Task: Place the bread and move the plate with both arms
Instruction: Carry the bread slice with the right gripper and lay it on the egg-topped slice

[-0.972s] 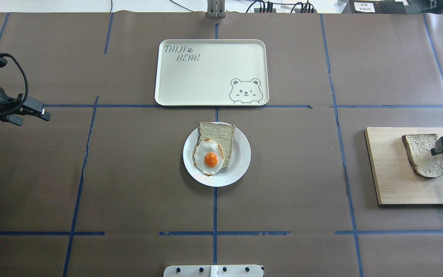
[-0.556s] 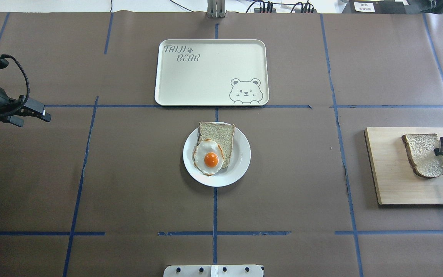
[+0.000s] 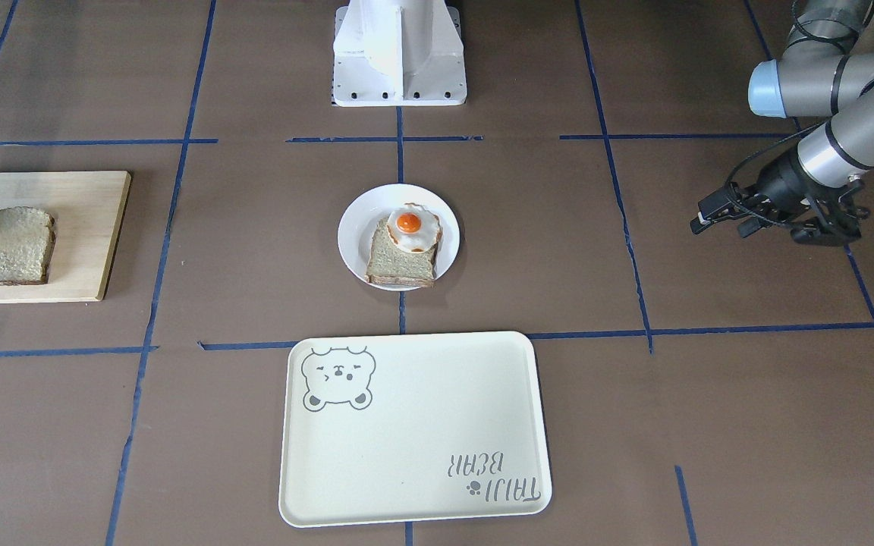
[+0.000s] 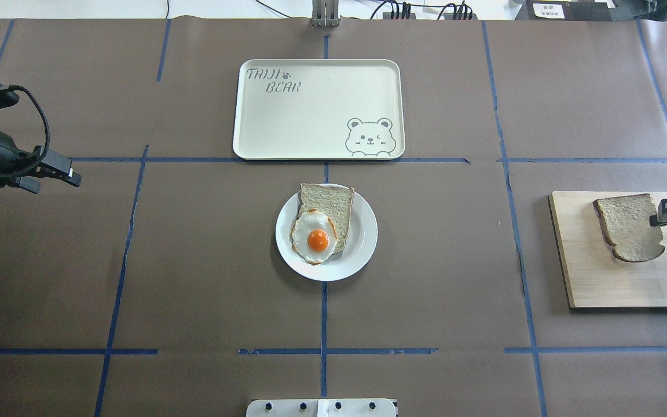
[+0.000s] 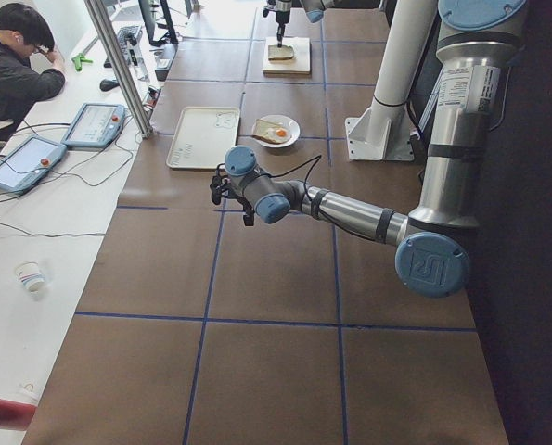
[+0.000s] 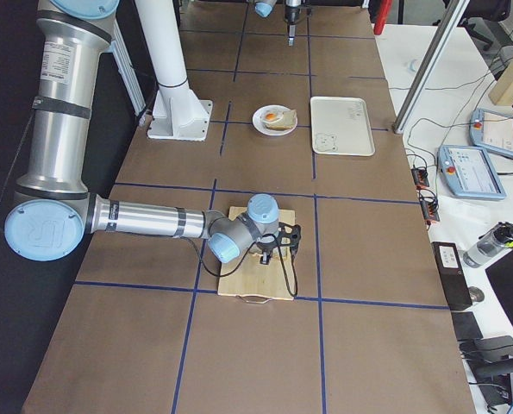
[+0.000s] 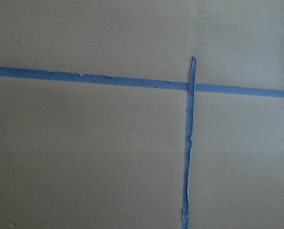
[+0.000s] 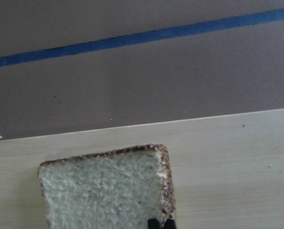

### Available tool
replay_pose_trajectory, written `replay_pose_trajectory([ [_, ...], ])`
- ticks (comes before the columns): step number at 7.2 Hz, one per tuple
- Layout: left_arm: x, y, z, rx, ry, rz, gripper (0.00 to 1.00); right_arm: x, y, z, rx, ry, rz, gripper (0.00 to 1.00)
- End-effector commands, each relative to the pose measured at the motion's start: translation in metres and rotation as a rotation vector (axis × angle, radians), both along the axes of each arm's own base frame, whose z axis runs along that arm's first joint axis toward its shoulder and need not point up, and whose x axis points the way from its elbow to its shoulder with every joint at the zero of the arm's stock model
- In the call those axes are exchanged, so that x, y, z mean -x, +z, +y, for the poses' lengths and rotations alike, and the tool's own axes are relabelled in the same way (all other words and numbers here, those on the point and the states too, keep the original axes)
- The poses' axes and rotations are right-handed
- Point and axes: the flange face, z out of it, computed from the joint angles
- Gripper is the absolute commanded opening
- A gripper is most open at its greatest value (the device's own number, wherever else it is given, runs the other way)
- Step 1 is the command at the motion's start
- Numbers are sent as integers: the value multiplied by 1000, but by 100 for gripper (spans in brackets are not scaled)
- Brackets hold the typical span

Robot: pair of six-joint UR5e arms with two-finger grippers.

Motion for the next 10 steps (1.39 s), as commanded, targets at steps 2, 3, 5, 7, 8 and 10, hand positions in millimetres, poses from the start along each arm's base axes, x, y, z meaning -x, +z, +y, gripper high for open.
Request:
replay_pose_trajectory([
  [2, -5, -2, 2, 7, 3, 3, 100, 1, -101, -23, -18, 93, -158, 0],
  [3, -9, -3, 3, 12, 7, 4, 100, 12, -145, -40, 22, 133, -241, 0],
  [5, -9, -3, 4, 14, 6, 4, 100, 60, -253, -69, 91, 185, -422, 0],
  [7, -12, -3, 5, 14, 12, 4, 100, 171, -342, -53, 95, 134, -538, 0],
  [8, -12, -3, 5, 14, 12, 4, 100, 237, -374, -27, 82, 152, -572, 0],
  [10, -13, -2, 5, 15, 14, 3, 100, 337, -394, 28, 22, 198, -567, 0],
])
